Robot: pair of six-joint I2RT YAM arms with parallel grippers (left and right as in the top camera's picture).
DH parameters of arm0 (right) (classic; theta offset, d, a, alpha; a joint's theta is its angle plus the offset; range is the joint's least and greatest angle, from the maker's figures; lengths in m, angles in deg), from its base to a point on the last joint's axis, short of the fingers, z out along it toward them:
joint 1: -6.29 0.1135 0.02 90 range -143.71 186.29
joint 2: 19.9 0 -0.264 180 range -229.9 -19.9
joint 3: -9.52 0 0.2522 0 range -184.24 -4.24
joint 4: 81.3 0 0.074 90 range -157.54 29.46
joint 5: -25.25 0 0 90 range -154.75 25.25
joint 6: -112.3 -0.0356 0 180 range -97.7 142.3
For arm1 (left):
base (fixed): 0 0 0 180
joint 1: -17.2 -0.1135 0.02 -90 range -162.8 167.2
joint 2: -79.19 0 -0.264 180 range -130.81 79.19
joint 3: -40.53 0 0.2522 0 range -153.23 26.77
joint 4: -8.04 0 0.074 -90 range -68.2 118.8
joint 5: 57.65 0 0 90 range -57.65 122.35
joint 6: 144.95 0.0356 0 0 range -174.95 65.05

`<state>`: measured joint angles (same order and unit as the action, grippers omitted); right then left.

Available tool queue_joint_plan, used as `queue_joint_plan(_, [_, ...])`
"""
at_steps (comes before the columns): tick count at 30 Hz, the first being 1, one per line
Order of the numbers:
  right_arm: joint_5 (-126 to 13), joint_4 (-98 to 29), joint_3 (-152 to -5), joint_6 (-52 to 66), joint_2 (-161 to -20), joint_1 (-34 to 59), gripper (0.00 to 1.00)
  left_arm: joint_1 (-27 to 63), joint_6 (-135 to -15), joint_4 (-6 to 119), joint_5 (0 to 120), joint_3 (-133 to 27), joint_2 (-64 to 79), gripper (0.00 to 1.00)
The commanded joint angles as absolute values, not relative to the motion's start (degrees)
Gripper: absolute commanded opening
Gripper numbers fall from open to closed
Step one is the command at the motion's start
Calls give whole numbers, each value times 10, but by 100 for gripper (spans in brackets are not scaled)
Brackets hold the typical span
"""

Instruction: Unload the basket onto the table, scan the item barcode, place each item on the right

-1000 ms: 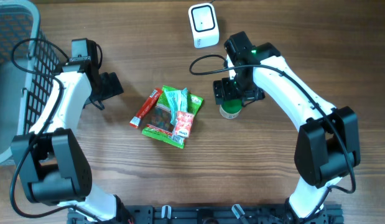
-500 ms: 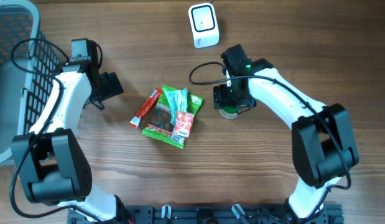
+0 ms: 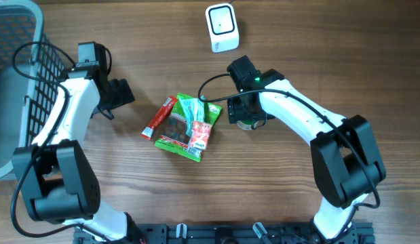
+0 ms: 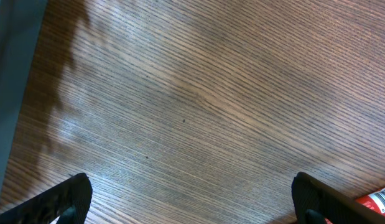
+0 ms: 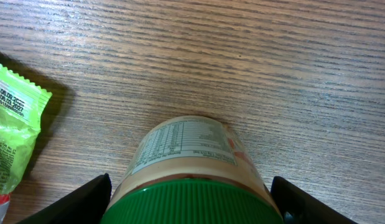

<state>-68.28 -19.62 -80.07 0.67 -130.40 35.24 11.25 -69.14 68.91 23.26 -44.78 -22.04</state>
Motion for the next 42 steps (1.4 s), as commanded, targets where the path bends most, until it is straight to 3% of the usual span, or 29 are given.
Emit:
queue_joint_plan(1, [-697, -199, -796, -16, -1311, 354, 81, 110, -686, 689, 236, -457, -211, 100])
queue_joint_plan(20, [-699, -228, -773, -31, -1310, 352, 78, 110, -686, 689, 236, -457, -211, 100])
queue_joint_plan(23, [-699, -229, -774, -31, -1310, 352, 62, 110, -686, 689, 236, -457, -211, 100])
queue_joint_plan(27, [-699, -209, -783, -18, -1310, 352, 59, 110, -686, 689, 236, -457, -211, 100])
queue_joint_plan(28, [-699, -201, -789, -14, -1310, 352, 46, 110, -686, 689, 236, -457, -211, 100])
queue_joint_plan(29, [-699, -196, -794, -10, -1310, 352, 39, 110, -686, 689, 236, -457, -211, 100])
queue_joint_plan(34, [-694, -170, -822, 5, -1310, 352, 29, 110, -687, 689, 236, -457, -211, 100])
queue_joint_plan(36, [-694, -165, -825, 12, -1310, 352, 12, 110, -686, 689, 236, -457, -211, 100])
queue_joint_plan(42, [-697, -144, -848, 23, -1308, 349, 5, 110, -686, 689, 236, -457, -211, 100])
